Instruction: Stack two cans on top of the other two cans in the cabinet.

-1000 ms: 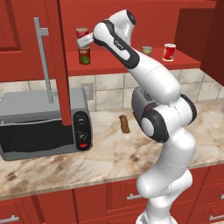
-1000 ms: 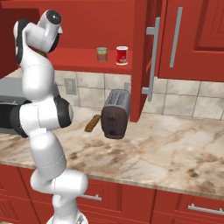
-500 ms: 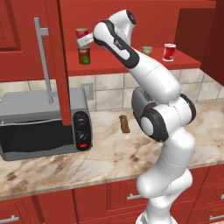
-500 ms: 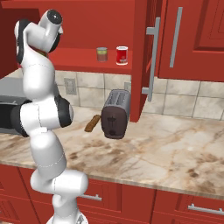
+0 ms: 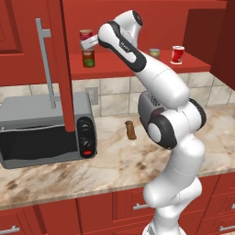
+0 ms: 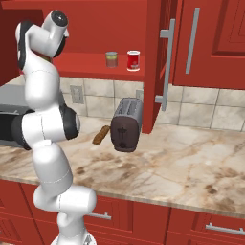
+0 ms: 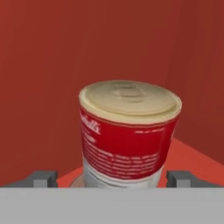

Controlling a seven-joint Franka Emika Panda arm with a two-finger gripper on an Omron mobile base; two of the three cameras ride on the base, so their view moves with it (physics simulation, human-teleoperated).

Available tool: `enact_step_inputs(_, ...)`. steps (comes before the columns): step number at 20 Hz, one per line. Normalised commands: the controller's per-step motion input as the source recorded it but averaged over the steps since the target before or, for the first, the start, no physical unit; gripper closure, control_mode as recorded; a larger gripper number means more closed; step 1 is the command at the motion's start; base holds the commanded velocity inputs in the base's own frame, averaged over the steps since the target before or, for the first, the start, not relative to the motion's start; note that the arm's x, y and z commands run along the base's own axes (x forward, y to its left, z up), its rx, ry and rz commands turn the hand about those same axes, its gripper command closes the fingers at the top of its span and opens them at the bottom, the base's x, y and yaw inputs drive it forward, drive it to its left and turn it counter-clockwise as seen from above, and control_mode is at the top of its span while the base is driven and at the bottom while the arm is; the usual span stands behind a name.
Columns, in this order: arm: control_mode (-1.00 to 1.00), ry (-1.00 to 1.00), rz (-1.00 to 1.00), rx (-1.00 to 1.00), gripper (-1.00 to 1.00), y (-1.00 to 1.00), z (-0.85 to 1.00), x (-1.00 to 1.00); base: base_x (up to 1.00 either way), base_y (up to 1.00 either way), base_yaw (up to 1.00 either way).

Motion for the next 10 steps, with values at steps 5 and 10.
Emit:
enact_step_inputs(5,-1.0,0.0,0.0,0.0,-1.0,-0.02,-0.07,-0.16,0.0,0.0,0.0)
enact_step_inputs(10,-1.0,0.0,-0.04,0.0,-1.0,-0.18,-0.1,-0.3,0.0,0.0,0.0)
